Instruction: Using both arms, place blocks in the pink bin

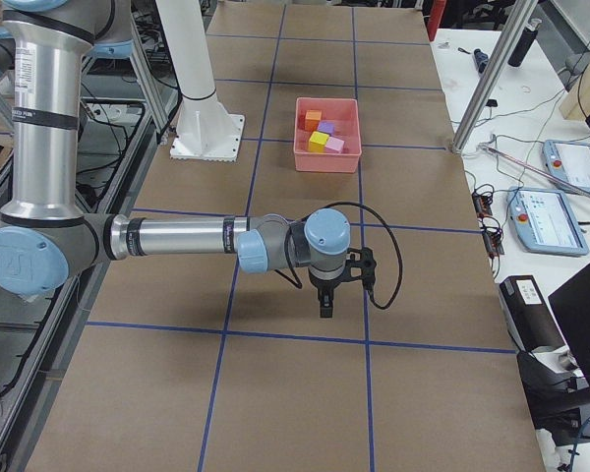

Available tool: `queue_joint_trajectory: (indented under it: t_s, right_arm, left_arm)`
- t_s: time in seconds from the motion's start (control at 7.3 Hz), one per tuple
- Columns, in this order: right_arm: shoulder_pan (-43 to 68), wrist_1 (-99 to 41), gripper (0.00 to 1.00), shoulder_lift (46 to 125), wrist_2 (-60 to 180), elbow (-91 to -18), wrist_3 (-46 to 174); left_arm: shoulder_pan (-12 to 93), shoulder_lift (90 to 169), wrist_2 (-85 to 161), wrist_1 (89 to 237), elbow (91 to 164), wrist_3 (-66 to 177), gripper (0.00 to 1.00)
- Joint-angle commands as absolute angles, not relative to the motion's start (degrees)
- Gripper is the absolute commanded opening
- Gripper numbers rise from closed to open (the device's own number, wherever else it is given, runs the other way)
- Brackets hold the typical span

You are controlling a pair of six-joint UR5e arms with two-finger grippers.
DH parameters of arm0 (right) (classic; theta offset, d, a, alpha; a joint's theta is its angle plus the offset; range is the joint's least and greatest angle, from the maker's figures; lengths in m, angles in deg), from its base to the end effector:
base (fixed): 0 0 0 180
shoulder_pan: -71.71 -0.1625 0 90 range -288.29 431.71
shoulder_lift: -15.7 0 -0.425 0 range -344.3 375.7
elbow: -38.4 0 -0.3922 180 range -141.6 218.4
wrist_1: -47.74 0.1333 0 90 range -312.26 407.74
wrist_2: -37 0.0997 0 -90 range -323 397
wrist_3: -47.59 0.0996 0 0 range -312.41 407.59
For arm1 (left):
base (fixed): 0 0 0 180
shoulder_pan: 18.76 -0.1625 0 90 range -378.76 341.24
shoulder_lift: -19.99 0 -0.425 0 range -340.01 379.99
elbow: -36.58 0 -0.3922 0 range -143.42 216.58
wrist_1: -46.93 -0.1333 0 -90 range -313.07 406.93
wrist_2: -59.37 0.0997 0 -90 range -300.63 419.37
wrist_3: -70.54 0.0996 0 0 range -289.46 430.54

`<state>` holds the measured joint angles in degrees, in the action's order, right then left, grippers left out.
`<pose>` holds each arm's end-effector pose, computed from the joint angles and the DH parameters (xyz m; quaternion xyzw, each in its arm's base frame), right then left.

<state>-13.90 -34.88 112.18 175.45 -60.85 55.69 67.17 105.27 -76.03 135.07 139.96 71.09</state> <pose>0.0239 -0.4567 0.6133 0.0357 -0.4151 -0.0069 0.9091 -0.0296 -0.4633 0.5846 0.0429 0.3867 0.0600 0.9192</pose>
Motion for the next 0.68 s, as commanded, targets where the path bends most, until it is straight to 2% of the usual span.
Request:
queue_joint_trajectory:
  t_s: [0.0, 0.55]
  right_arm:
    - [-13.9, -35.0, 1.00, 111.7, 175.2, -60.7, 55.7]
    - [-14.5, -42.3, 1.00, 105.4, 172.0, -59.7, 55.0]
  left_arm:
    - [68.6, 105.3, -75.7, 134.6, 138.8, 71.1, 1.00]
    - [69.0, 106.1, -76.2, 135.4, 133.7, 71.3, 1.00]
